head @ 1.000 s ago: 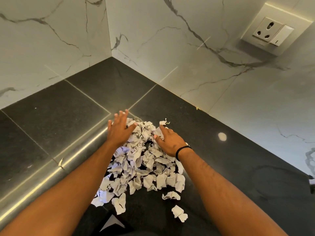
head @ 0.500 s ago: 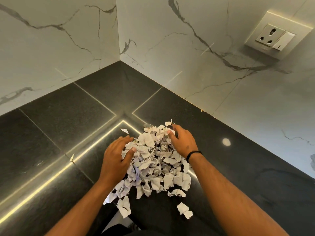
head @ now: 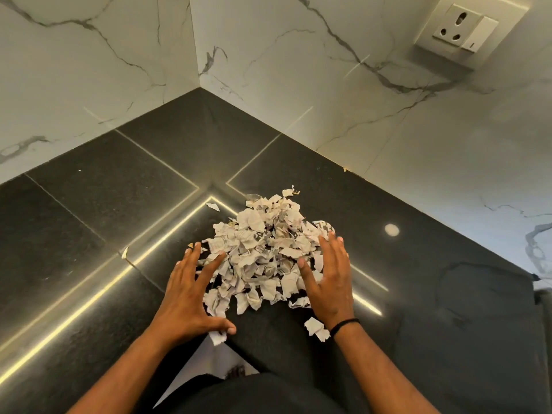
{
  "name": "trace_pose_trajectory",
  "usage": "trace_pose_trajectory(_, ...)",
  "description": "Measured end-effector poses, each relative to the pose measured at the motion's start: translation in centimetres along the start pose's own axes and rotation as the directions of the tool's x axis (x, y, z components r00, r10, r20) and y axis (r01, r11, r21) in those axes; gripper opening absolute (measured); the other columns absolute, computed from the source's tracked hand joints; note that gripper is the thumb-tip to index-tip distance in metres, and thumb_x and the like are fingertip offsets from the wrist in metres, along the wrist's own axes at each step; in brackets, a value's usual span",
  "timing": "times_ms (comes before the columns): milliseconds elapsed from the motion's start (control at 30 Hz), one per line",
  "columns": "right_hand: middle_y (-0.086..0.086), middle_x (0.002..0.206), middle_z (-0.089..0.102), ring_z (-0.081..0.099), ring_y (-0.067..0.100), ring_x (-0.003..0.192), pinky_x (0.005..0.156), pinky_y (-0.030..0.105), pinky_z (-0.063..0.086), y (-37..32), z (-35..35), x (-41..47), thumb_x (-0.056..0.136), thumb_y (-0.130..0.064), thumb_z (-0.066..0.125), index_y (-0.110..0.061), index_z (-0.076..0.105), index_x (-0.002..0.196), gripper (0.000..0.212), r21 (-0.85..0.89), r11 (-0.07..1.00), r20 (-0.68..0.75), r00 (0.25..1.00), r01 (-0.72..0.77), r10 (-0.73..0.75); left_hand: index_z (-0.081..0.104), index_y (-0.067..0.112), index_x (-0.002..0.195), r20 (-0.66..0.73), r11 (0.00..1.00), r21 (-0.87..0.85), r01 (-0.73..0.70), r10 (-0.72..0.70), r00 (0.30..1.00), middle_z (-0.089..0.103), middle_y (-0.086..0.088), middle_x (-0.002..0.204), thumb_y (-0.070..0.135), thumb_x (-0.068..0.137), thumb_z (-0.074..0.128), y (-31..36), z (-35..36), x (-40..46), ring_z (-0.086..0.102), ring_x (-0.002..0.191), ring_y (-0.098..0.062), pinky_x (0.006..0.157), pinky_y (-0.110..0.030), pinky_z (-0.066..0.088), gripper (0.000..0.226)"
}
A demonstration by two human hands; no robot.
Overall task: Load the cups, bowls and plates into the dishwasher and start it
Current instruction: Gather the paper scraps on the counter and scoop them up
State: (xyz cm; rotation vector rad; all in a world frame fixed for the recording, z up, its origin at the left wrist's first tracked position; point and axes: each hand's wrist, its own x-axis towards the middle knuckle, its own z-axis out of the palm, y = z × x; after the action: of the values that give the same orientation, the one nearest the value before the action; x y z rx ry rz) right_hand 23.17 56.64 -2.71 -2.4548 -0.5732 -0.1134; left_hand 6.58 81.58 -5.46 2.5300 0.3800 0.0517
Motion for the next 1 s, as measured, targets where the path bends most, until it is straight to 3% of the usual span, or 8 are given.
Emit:
trace_pose_trajectory(267, -0.001, 0.167, 0.013, 0.002, 0.013, 0.154, 0.124, 0.050, 0.019, 1.1, 0.6, -3.1, 0.092, -0.077, 0.029, -0.027, 0.026, 0.155, 0.081, -0.021, 0.995, 0.090, 0.991, -0.102, 0.104, 0.028, 0.034, 0.157, -0.151, 0.995, -0.076, 0.063, -0.074, 0.986, 0.009, -0.006, 0.169, 0.080, 0.057, 0.065, 1.7, 0.7, 3.5, 0.003, 0.155, -0.024, 0.123, -0.056, 0.016, 0.116)
trace_pose_trajectory(433, 0.002, 0.167, 0.014, 0.005, 0.015, 0.154, 0.123, 0.051, 0.023, 0.5, 0.4, -3.2, 0.095, -0.072, 0.033, -0.023, 0.028, 0.155, 0.078, 0.028, 0.996, -0.009, 0.996, -0.087, 0.087, 0.037, 0.029, 0.154, -0.281, 0.971, -0.228, 0.078, -0.142, 0.949, 0.019, -0.001, 0.167, 0.076, 0.080, 0.060, 2.0, 0.9, 4.1, 0.012, 0.155, -0.021, 0.121, -0.058, 0.021, 0.091)
trace_pose_trajectory(500, 0.003, 0.168, 0.008, 0.003, 0.017, 0.155, 0.123, 0.051, 0.023, 0.7, 0.4, -4.4, 0.093, -0.073, 0.037, -0.023, 0.021, 0.158, 0.083, 0.019, 0.993, -0.027, 0.993, -0.116, 0.116, 0.037, 0.032, 0.154, -0.307, 0.956, -0.279, 0.095, -0.183, 0.934, 0.019, -0.001, 0.167, 0.078, 0.082, 0.052, 2.0, 0.9, 4.0, 0.012, 0.154, -0.021, 0.121, -0.058, 0.020, 0.087)
trace_pose_trajectory(600, 0.004, 0.167, -0.013, -0.011, 0.021, 0.154, 0.124, 0.048, 0.013, 0.7, 0.9, -6.6, 0.086, -0.082, 0.037, -0.024, 0.001, 0.160, 0.102, -0.064, 0.988, 0.055, 0.988, -0.139, 0.142, 0.032, 0.036, 0.155, -0.274, 0.939, -0.311, 0.144, -0.234, 0.933, 0.014, -0.001, 0.168, 0.083, 0.082, 0.043, 2.4, 1.1, 4.3, 0.009, 0.155, -0.021, 0.122, -0.059, 0.018, 0.088)
trace_pose_trajectory(733, 0.007, 0.164, -0.026, -0.021, 0.023, 0.152, 0.124, 0.044, 0.006, -0.4, 2.0, -5.6, 0.083, -0.086, 0.034, -0.023, -0.015, 0.158, 0.111, -0.152, 0.988, 0.161, 0.985, -0.032, 0.057, 0.030, 0.036, 0.155, -0.214, 0.948, -0.297, 0.115, -0.184, 0.959, 0.012, 0.000, 0.168, 0.088, 0.080, 0.036, 3.7, 1.6, 5.5, 0.005, 0.155, -0.015, 0.124, -0.056, 0.016, 0.092)
trace_pose_trajectory(867, 0.008, 0.165, -0.024, -0.019, 0.023, 0.153, 0.125, 0.044, 0.007, -0.9, 3.1, -2.8, 0.088, -0.081, 0.034, -0.020, -0.011, 0.159, 0.104, -0.097, 0.995, 0.173, 0.985, 0.031, -0.014, 0.036, 0.034, 0.152, -0.205, 0.932, -0.354, 0.073, -0.153, 0.967, 0.016, 0.003, 0.167, 0.086, 0.080, 0.040, 4.8, 1.9, 6.2, 0.008, 0.154, -0.014, 0.122, -0.052, 0.021, 0.089)
trace_pose_trajectory(1000, 0.007, 0.168, -0.009, -0.012, 0.022, 0.154, 0.124, 0.049, 0.008, -0.7, 3.1, -0.6, 0.089, -0.081, 0.033, -0.023, 0.004, 0.160, 0.096, 0.045, 0.993, -0.026, 0.993, -0.111, 0.113, 0.044, 0.030, 0.147, -0.359, 0.952, -0.298, 0.073, -0.182, 0.916, 0.024, -0.003, 0.165, 0.073, 0.088, 0.045, 5.3, 1.2, 7.2, 0.017, 0.152, -0.023, 0.119, -0.050, 0.020, 0.073)
